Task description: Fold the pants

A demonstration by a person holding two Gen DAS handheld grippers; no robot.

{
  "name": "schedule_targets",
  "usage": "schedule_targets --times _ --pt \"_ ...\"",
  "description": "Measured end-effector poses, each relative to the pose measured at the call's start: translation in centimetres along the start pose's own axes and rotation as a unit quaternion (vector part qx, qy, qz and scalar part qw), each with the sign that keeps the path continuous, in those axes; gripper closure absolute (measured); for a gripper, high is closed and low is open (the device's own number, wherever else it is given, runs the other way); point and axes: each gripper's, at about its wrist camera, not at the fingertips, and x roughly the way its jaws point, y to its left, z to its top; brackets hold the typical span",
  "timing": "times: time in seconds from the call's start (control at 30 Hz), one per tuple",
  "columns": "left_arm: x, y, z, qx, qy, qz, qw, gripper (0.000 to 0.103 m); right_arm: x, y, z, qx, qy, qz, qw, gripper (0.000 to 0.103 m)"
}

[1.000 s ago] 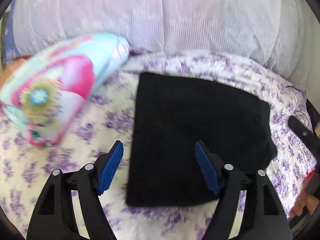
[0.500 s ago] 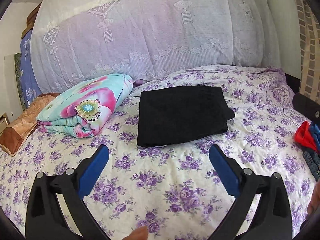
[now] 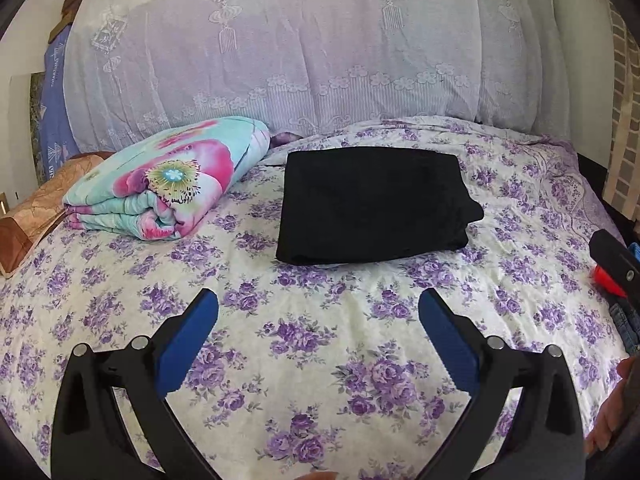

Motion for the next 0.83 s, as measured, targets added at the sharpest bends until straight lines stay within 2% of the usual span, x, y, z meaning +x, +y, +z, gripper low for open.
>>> schedule_targets --times 0.13,0.37,0.47,0.83 --pt "-0.4 0.4 -0.3 -0.011 0.004 -0.016 0.9998 0.005 0.1 1.1 -0.5 -0.02 0.011 0.006 1.0 0.004" --pt "-1.6 0.1 -0.4 -0.005 -0.011 -0.02 0.9997 0.005 -0.4 2.7 -0.8 -0.061 0.009 0.01 0.998 0.004" --pt "-1.8 -0.2 -0.6 0.004 -0.016 -0.005 0.9998 0.005 -0.5 2.7 -0.9 -0.058 0.011 0.012 0.998 0.004" --pt "-1.3 -0.2 -0.8 0.004 -0.005 -0.004 1.0 0.005 -0.5 2.5 -0.9 -0.052 0.014 0.014 0.998 0.004"
